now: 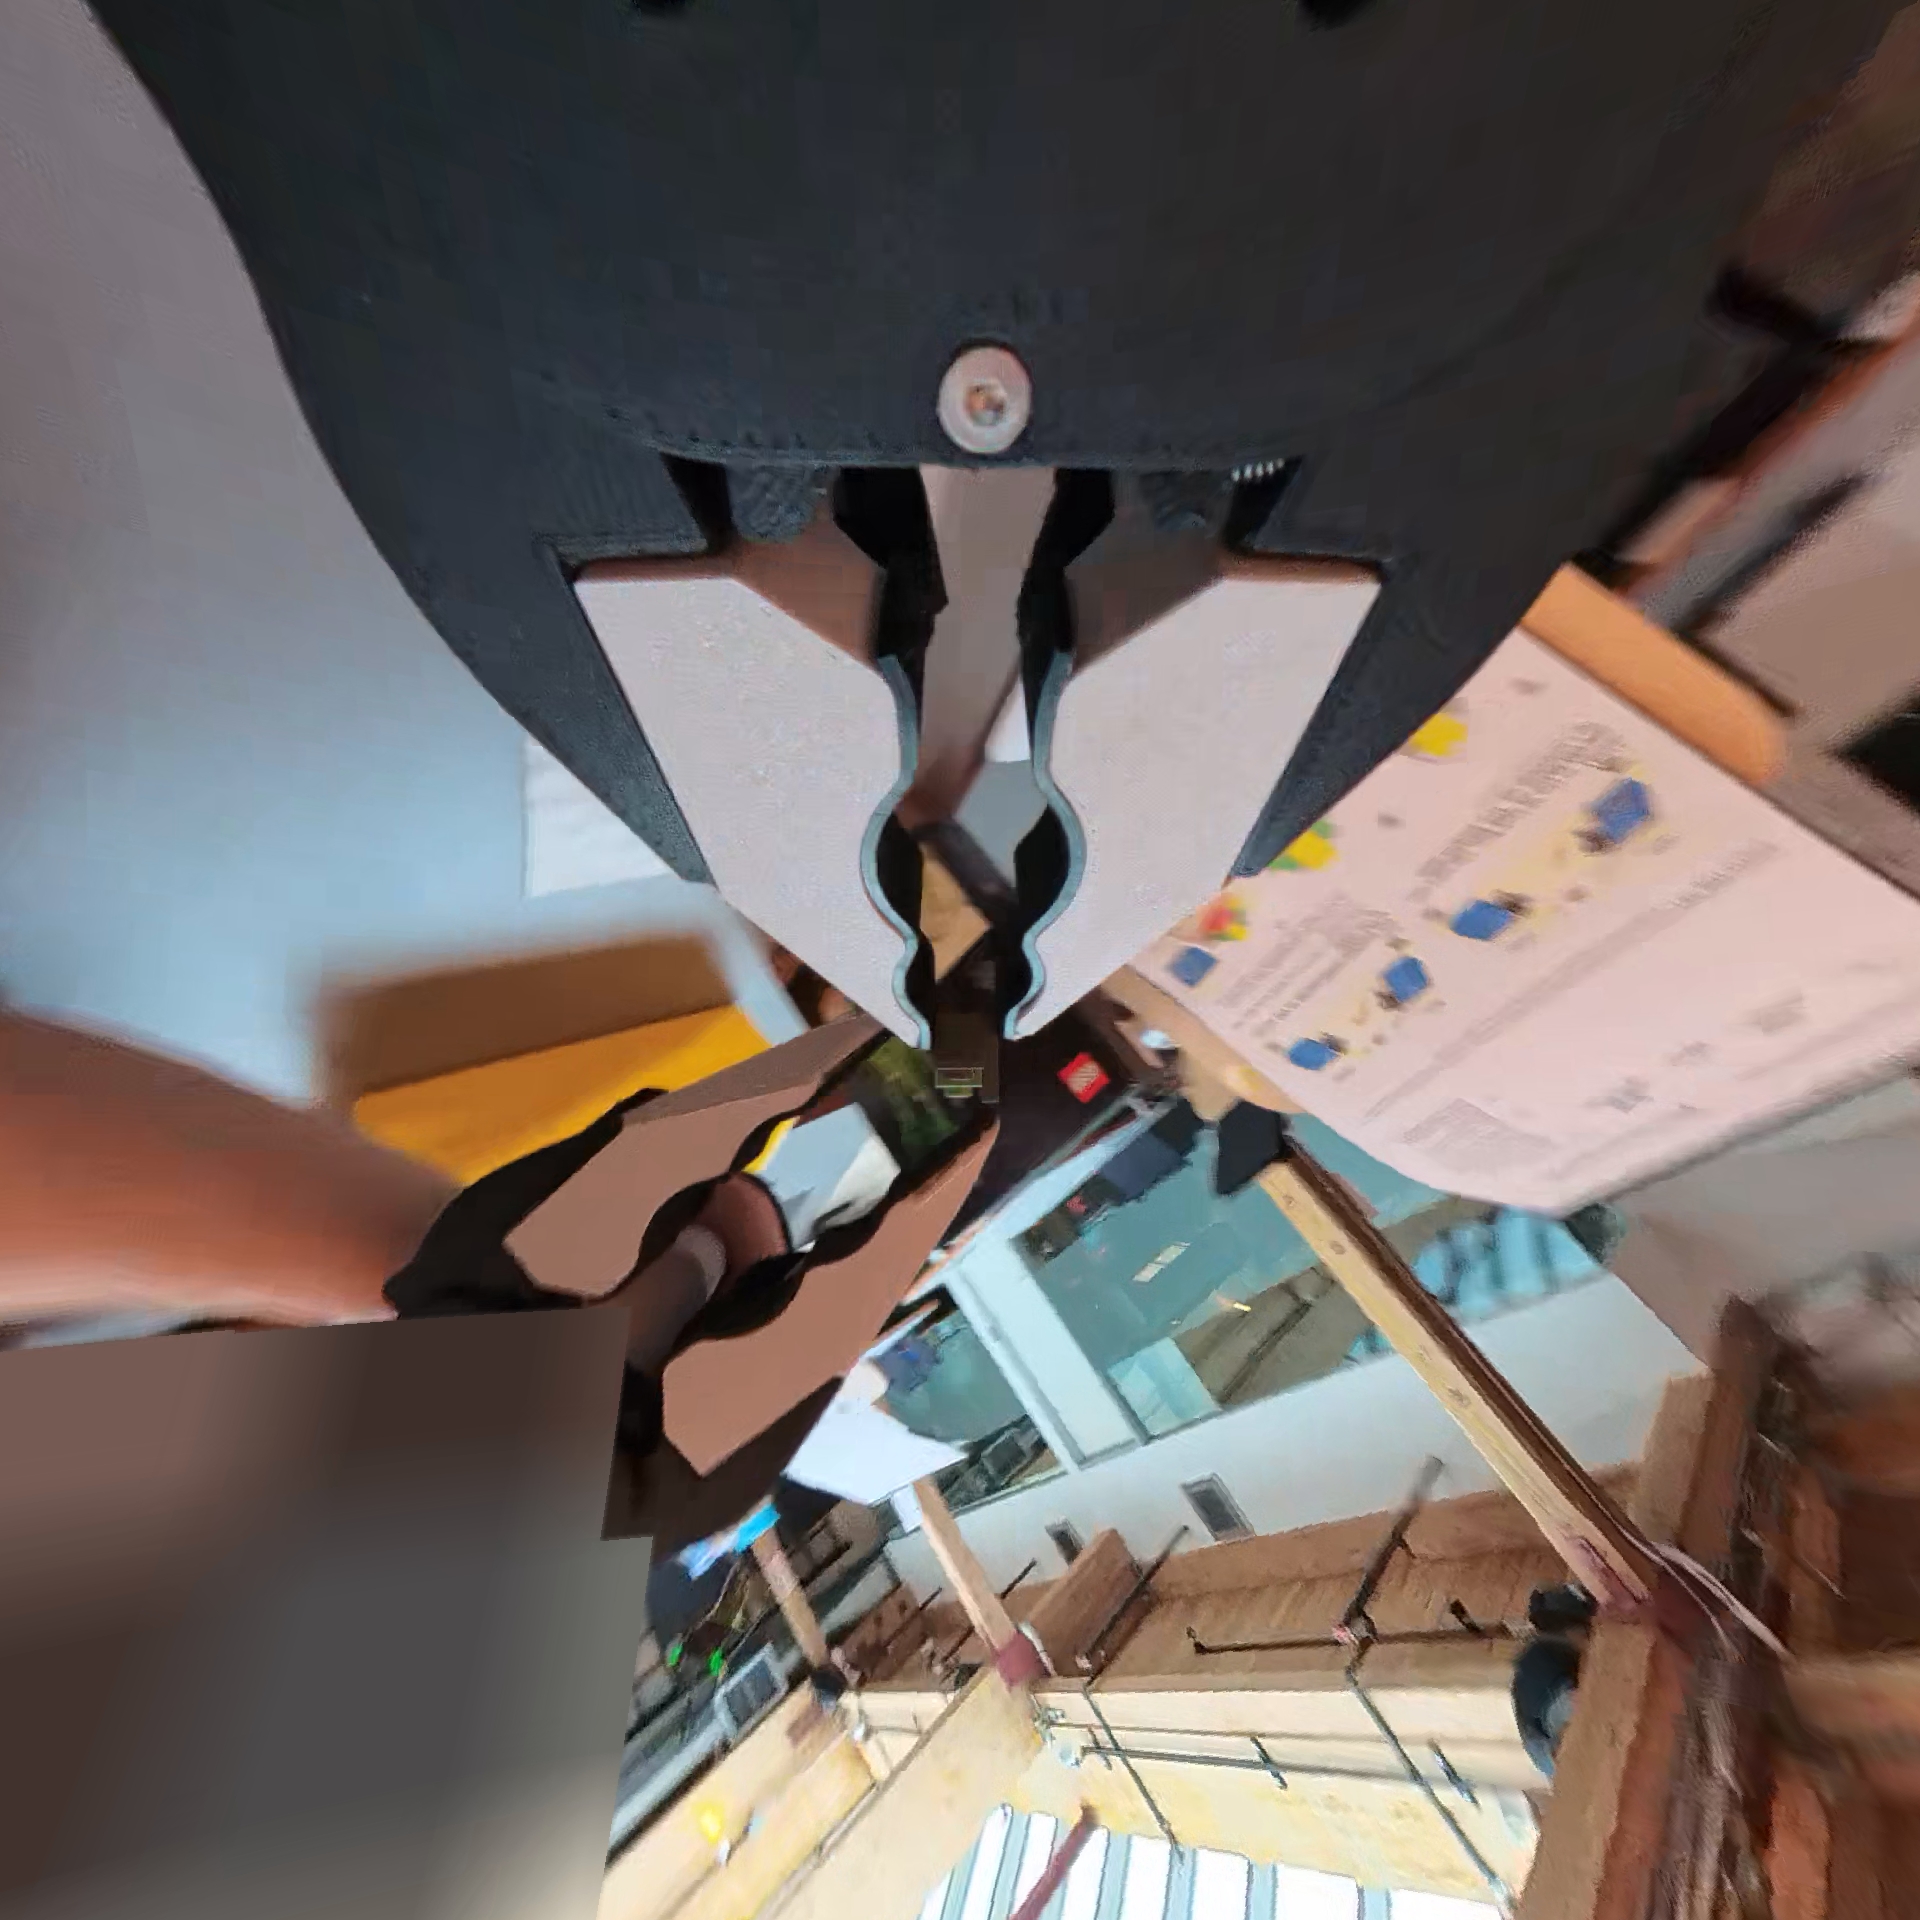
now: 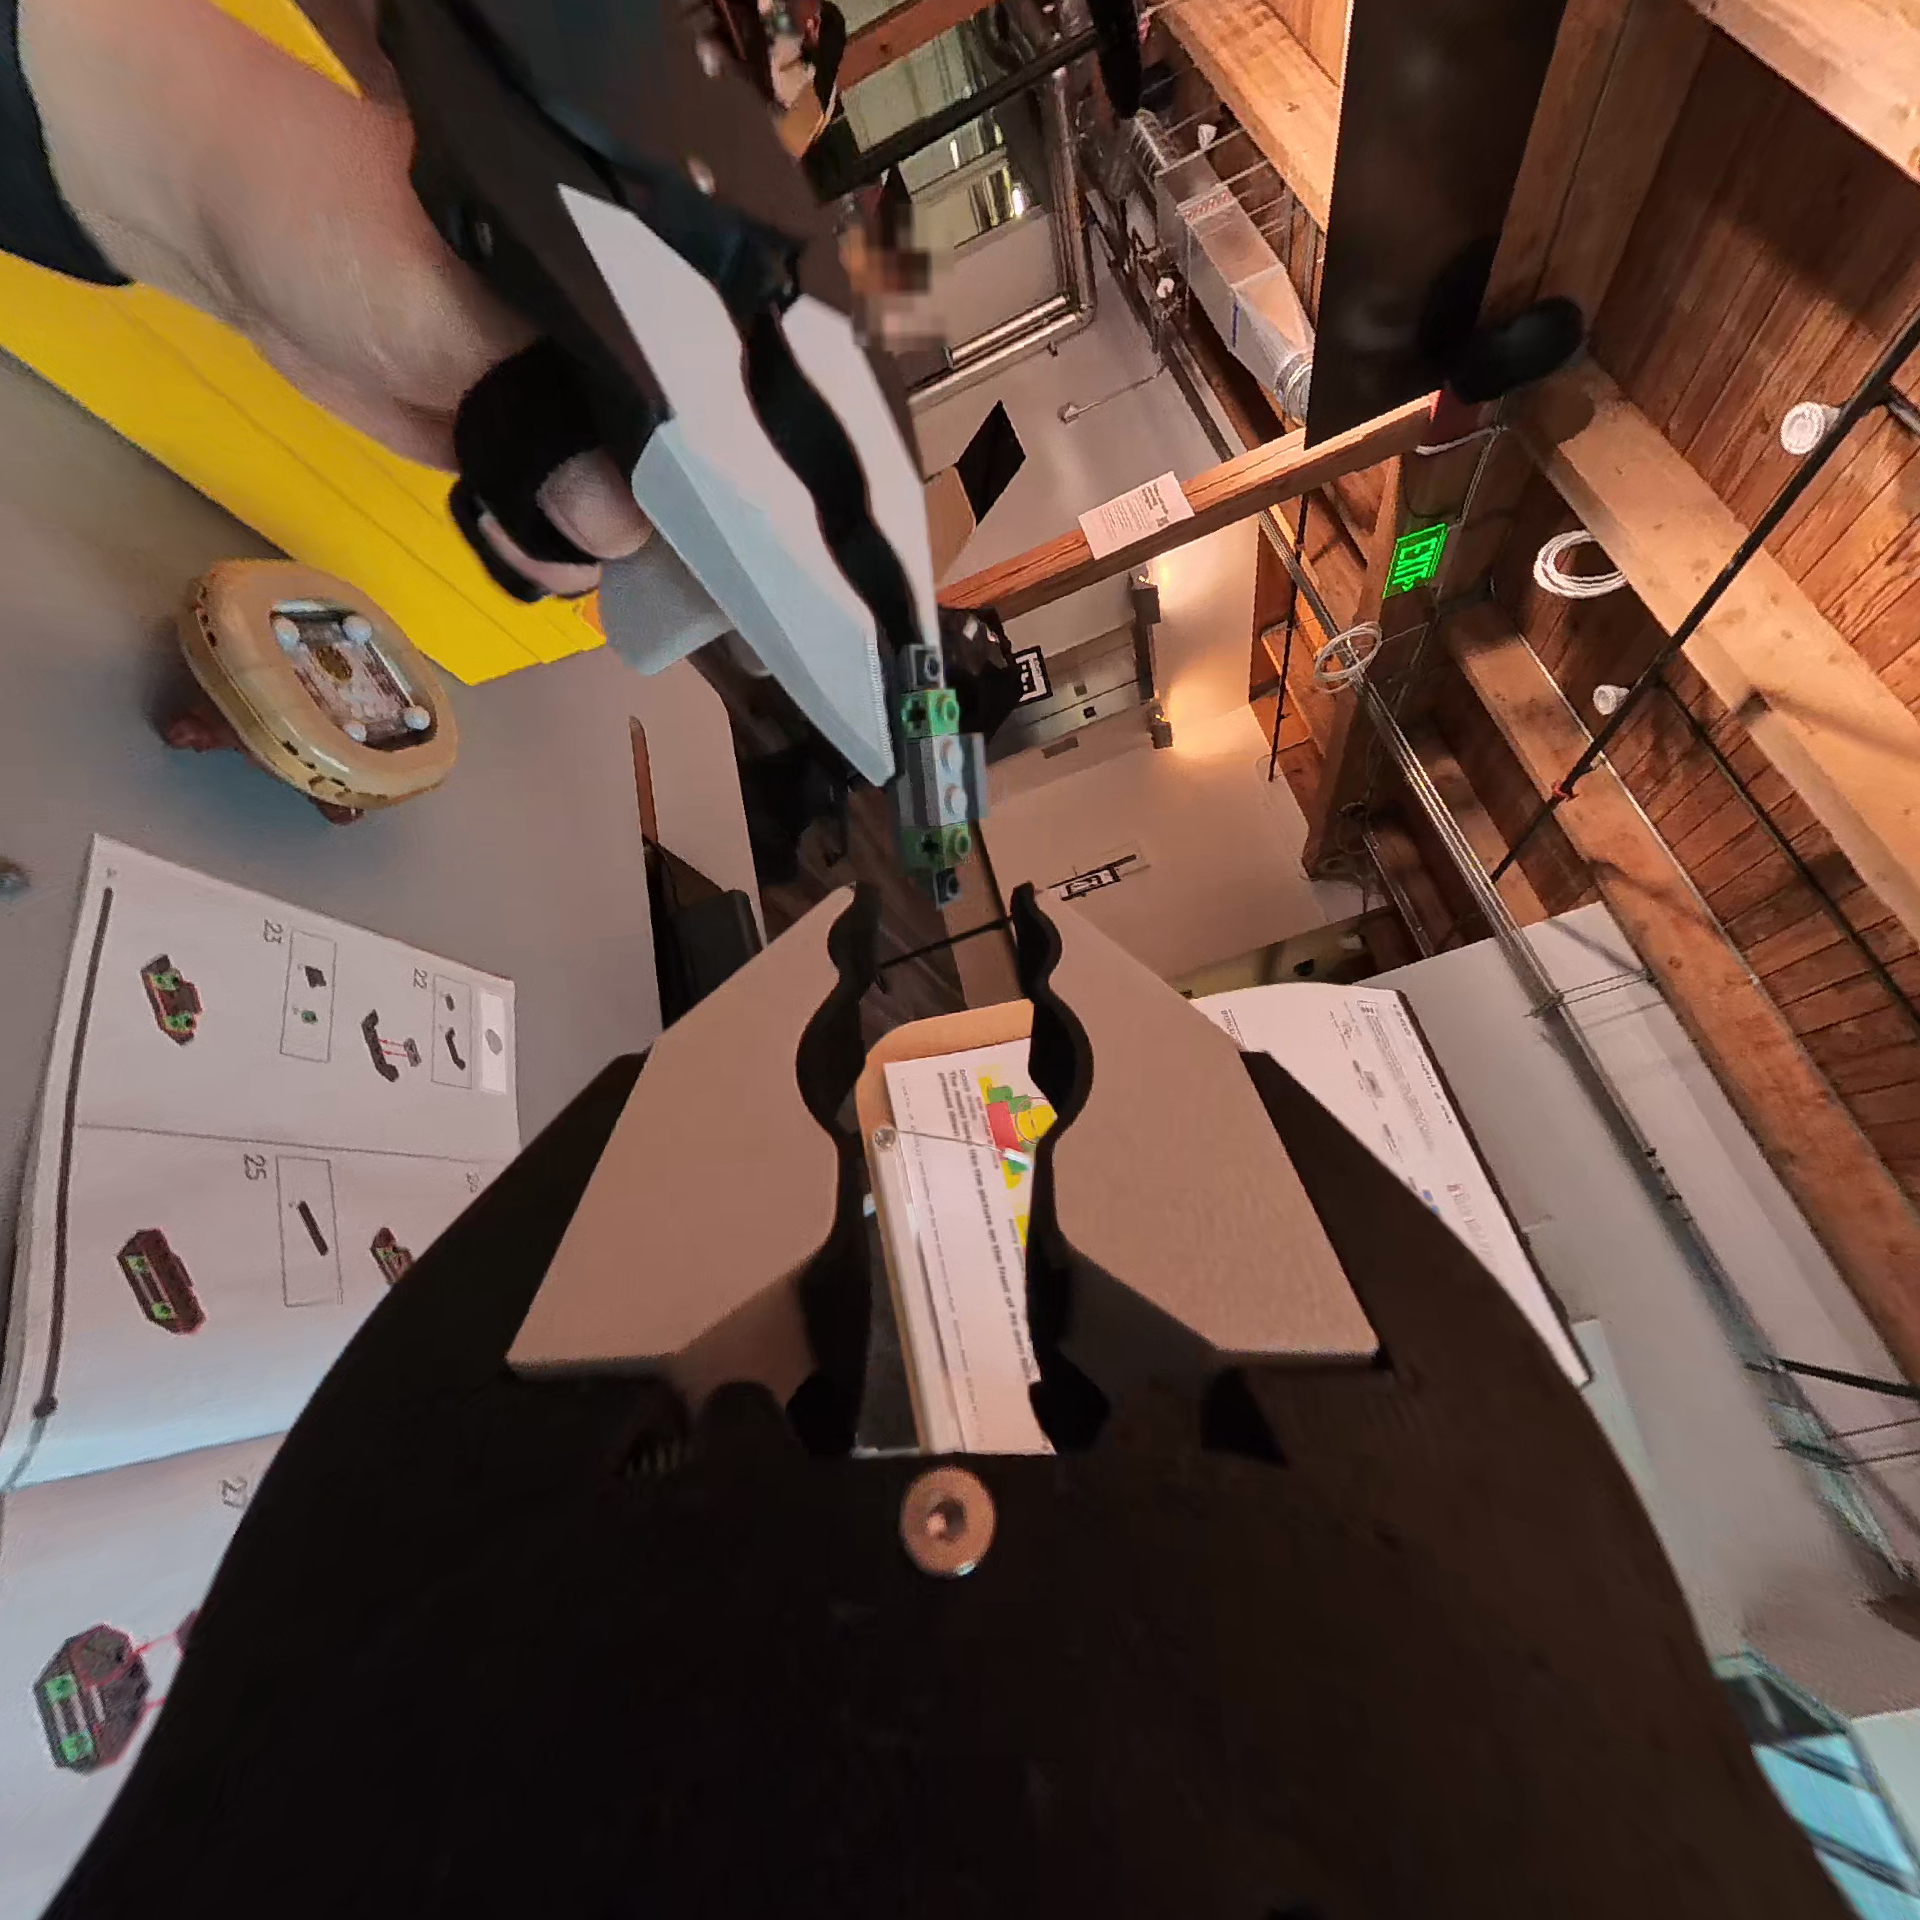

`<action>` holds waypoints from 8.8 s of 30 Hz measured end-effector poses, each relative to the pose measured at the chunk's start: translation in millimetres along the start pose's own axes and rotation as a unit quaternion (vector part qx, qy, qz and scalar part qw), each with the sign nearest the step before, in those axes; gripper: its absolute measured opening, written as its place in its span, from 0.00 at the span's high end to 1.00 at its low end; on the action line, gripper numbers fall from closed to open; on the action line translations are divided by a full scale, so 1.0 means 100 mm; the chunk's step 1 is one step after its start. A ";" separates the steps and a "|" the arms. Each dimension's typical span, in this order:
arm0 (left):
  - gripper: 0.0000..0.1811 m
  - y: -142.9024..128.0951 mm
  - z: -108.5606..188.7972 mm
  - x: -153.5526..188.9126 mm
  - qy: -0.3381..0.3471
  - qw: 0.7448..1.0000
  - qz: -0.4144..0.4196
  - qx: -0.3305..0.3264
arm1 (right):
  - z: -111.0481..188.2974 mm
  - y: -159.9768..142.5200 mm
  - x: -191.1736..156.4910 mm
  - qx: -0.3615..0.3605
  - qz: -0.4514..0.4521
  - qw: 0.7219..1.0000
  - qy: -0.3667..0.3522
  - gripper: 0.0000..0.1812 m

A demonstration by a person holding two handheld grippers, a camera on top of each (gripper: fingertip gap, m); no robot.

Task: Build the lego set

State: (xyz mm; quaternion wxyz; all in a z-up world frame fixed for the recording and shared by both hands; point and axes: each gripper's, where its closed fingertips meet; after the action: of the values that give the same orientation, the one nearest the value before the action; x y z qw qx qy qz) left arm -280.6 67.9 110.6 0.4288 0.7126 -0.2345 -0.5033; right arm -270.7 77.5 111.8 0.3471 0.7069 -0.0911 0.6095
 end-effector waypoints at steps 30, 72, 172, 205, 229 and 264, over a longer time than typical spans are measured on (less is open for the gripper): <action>0.90 -0.12 -0.06 -0.08 -0.145 0.886 0.438 0.057 | -0.15 0.02 -0.04 -0.007 0.020 0.999 -0.031 0.92; 0.95 0.11 1.05 -0.98 0.041 0.948 0.312 0.052 | 0.05 -1.45 -1.28 -0.167 -0.389 0.860 0.286 0.95; 0.95 0.15 0.71 -0.82 0.003 0.941 0.331 0.071 | -0.57 -0.39 -2.86 -0.244 -0.215 0.789 0.521 0.97; 0.95 0.04 0.62 -0.76 -0.005 0.943 0.331 0.047 | -0.48 -0.33 -2.90 -0.209 -0.211 0.792 0.533 0.97; 0.95 -0.31 -0.09 0.19 -0.203 0.915 0.343 0.063 | 0.33 -0.11 -0.37 -0.035 -0.354 0.892 0.278 0.98; 0.95 -0.15 -0.13 0.52 -0.244 0.933 0.256 0.062 | 0.41 -0.02 -0.39 -0.037 -0.402 0.858 0.317 0.98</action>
State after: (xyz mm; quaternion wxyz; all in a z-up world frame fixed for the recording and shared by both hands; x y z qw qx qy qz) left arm -250.6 40.9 72.7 0.4281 0.5090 -0.5368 -0.5191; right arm -246.4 42.6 74.3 0.5983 0.4367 0.2936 0.6042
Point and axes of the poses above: each gripper's, where its closed fingertips meet, z back along the fingers, y out of its top, x = y × z across the jaws, and after that the axes turned 1 degree about y, right-handed
